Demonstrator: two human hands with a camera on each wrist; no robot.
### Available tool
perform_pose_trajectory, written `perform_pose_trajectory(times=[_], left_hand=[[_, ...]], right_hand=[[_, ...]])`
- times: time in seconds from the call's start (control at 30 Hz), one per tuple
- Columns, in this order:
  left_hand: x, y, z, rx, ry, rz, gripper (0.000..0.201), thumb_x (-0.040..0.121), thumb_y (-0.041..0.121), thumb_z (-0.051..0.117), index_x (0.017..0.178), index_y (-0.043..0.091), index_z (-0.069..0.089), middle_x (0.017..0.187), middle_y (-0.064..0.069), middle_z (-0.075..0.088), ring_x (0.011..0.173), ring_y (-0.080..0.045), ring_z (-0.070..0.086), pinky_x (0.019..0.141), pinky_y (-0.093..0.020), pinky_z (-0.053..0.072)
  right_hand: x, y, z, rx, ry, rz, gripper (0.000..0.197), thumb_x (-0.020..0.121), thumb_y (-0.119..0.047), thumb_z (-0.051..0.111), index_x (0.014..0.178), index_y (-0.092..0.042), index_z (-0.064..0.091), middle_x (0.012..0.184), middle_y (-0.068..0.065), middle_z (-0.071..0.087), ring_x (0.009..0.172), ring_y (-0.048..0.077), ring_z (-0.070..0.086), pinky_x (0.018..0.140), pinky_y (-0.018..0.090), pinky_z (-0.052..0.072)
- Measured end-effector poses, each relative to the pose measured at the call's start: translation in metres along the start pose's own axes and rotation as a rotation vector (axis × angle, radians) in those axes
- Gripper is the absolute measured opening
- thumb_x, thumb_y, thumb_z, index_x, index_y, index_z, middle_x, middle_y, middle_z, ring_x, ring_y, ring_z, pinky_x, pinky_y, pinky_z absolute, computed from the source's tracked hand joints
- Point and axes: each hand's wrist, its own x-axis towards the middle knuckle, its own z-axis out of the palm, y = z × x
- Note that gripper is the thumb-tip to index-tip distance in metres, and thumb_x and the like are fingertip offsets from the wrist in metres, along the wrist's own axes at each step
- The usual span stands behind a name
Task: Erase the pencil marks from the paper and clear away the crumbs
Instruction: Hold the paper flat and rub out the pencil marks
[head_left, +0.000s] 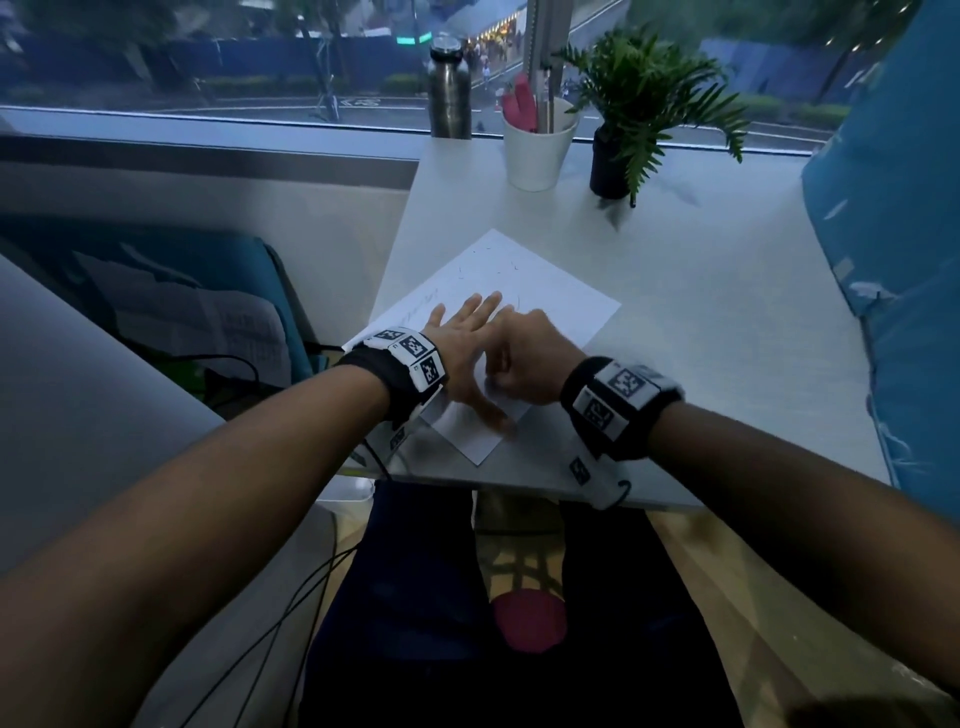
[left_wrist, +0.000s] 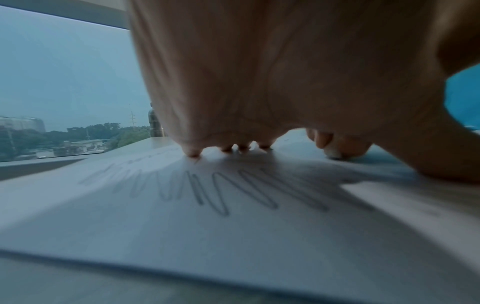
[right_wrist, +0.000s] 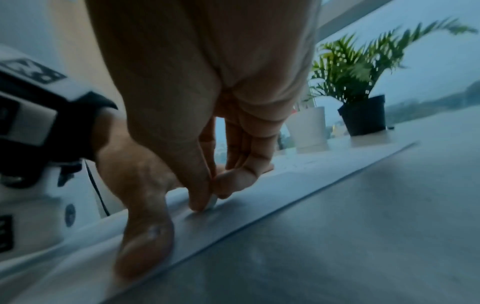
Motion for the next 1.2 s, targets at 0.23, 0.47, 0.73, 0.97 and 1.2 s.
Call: perform_pose_trajectory(times=[0.23, 0.47, 0.73, 0.97, 1.2], left_hand=[[0.001, 0.005, -0.003, 0.036, -0.035, -0.043, 0.155, 0.033, 0.089, 0.071, 0.15, 0.042, -0.019, 0.158, 0.004, -0.031, 0.146, -0.018, -0.027, 0.117, -0.058, -0.01], [-0.001, 0.007, -0.001, 0.033, -0.03, -0.044, 0.153, 0.033, 0.09, 0.07, 0.149, 0.044, -0.02, 0.158, 0.004, -0.031, 0.146, -0.019, -0.028, 0.116, -0.058, -0.013], [-0.001, 0.008, -0.002, 0.019, -0.018, -0.051, 0.153, 0.035, 0.088, 0.072, 0.149, 0.044, -0.021, 0.159, 0.003, -0.031, 0.146, -0.02, -0.026, 0.116, -0.061, -0.01], [-0.003, 0.011, -0.005, 0.042, -0.036, -0.063, 0.147, 0.038, 0.086, 0.074, 0.154, 0.041, -0.005, 0.158, 0.001, -0.033, 0.146, -0.021, -0.027, 0.115, -0.062, -0.01], [-0.003, 0.012, -0.006, 0.037, -0.048, -0.064, 0.131, 0.04, 0.085, 0.074, 0.151, 0.047, 0.017, 0.158, 0.0, -0.034, 0.146, -0.023, -0.028, 0.112, -0.068, -0.007]], right_hand=[[0.01, 0.002, -0.016, -0.004, 0.101, 0.061, 0.026, 0.072, -0.005, 0.06, 0.052, -0.012, 0.045, 0.057, -0.003, 0.045, 0.054, 0.019, 0.04, 0.062, 0.026, 0.036], [0.019, 0.018, -0.023, 0.098, 0.141, 0.172, 0.015, 0.069, -0.013, 0.065, 0.061, -0.001, 0.062, 0.062, 0.011, 0.062, 0.063, 0.033, 0.054, 0.066, 0.035, 0.055], [0.02, 0.023, -0.025, 0.073, 0.09, 0.158, 0.015, 0.067, -0.014, 0.064, 0.058, -0.002, 0.063, 0.061, 0.013, 0.063, 0.063, 0.033, 0.057, 0.063, 0.033, 0.05], [0.0, 0.005, -0.013, -0.014, -0.052, 0.047, 0.009, 0.073, -0.011, 0.064, 0.07, -0.005, 0.069, 0.069, 0.009, 0.063, 0.065, 0.021, 0.054, 0.066, 0.028, 0.049], [-0.007, 0.003, -0.005, 0.003, -0.064, 0.008, 0.007, 0.074, -0.011, 0.065, 0.07, -0.009, 0.07, 0.072, 0.006, 0.069, 0.066, 0.018, 0.057, 0.061, 0.022, 0.042]])
